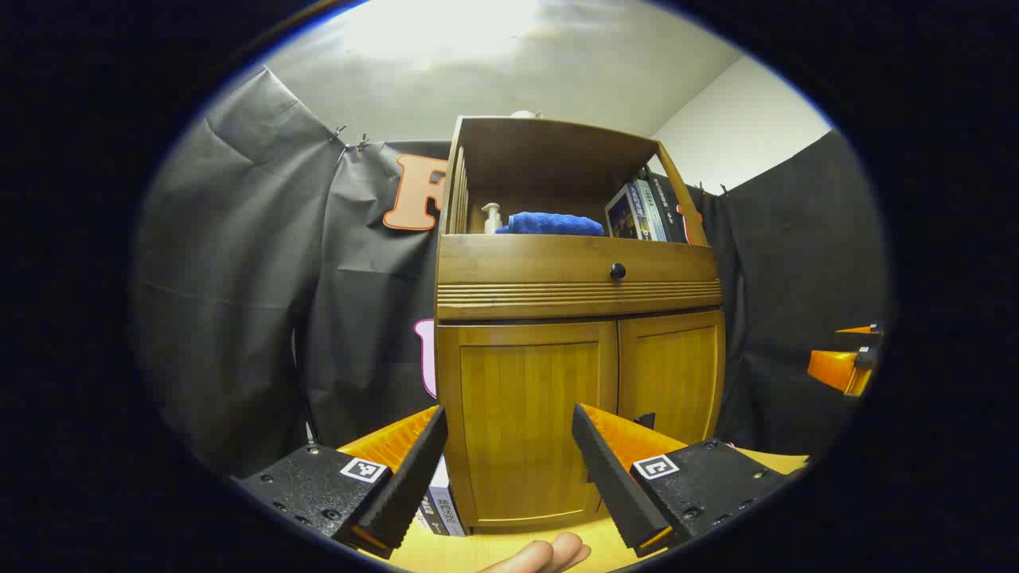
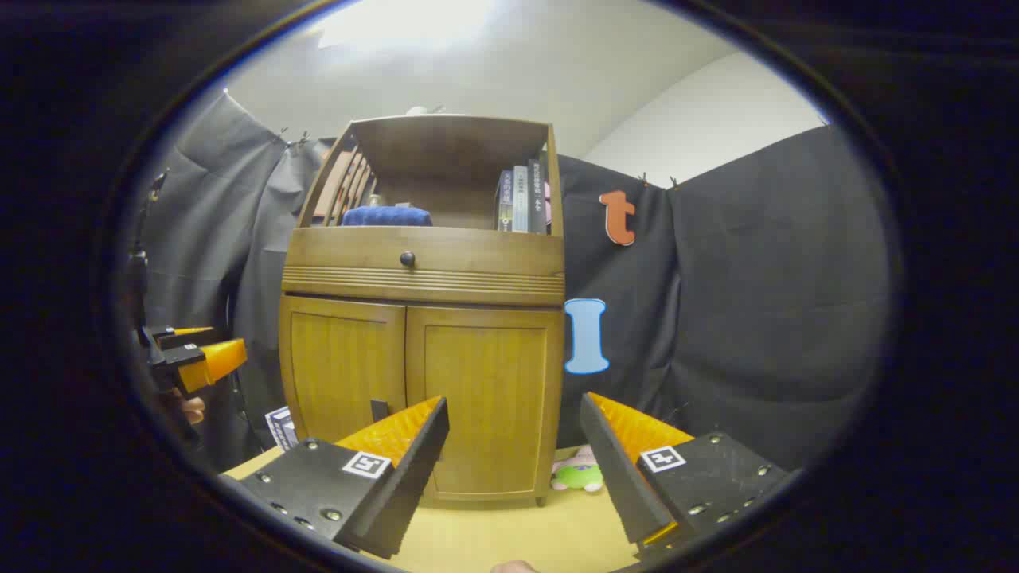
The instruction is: Open the right door of the double-door shoe cabinet with the right hand, and open the left door with the left hand.
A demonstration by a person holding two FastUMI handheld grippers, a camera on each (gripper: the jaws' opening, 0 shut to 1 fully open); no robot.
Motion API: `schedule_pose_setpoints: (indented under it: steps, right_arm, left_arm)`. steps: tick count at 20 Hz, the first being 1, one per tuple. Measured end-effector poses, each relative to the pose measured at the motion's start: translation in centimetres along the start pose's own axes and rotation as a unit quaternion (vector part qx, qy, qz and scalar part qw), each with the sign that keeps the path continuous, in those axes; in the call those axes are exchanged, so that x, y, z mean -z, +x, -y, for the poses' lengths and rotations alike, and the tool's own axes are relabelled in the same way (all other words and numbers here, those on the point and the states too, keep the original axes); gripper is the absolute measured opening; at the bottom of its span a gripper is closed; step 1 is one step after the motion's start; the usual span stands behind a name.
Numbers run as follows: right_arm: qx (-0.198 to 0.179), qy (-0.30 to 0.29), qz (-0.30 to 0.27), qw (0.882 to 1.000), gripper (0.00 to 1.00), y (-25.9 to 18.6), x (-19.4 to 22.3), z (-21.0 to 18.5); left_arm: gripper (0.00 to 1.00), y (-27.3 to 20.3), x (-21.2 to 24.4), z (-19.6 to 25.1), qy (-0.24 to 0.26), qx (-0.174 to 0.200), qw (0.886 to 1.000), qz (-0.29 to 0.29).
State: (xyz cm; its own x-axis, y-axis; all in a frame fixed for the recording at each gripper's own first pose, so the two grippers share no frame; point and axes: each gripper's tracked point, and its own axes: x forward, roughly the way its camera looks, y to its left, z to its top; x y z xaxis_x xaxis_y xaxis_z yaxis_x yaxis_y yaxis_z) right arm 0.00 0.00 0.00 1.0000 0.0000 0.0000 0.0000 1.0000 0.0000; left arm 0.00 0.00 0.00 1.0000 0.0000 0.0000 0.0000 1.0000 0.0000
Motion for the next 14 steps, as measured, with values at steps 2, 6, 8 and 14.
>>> schedule_pose_setpoints:
  steps: [2, 6, 8, 14]
  right_arm:
    - [-0.004, -0.003, -0.006, 1.0, 0.94, 0.2, 0.4, -0.7]
    - [-0.011, 0.004, -0.01, 1.0, 0.94, 0.3, 0.6, -0.5]
    - [-0.016, 0.002, -0.012, 1.0, 0.94, 0.4, 0.8, -0.7]
    - [-0.03, 0.003, -0.025, 0.999, 0.94, 1.6, 2.1, -1.4]
  left_arm:
    - [0.96, -0.1, -0.3, 0.1, 0.002, 0.001, 1.0, 0.002]
    - [0.96, -0.2, -0.3, 0.6, 0.008, 0.005, 1.0, -0.005]
    - [0.97, 0.0, 0.0, 0.6, 0.009, 0.002, 1.0, -0.012]
    - [0.98, 0.2, 0.5, 0.6, 0.004, 0.001, 1.0, -0.019]
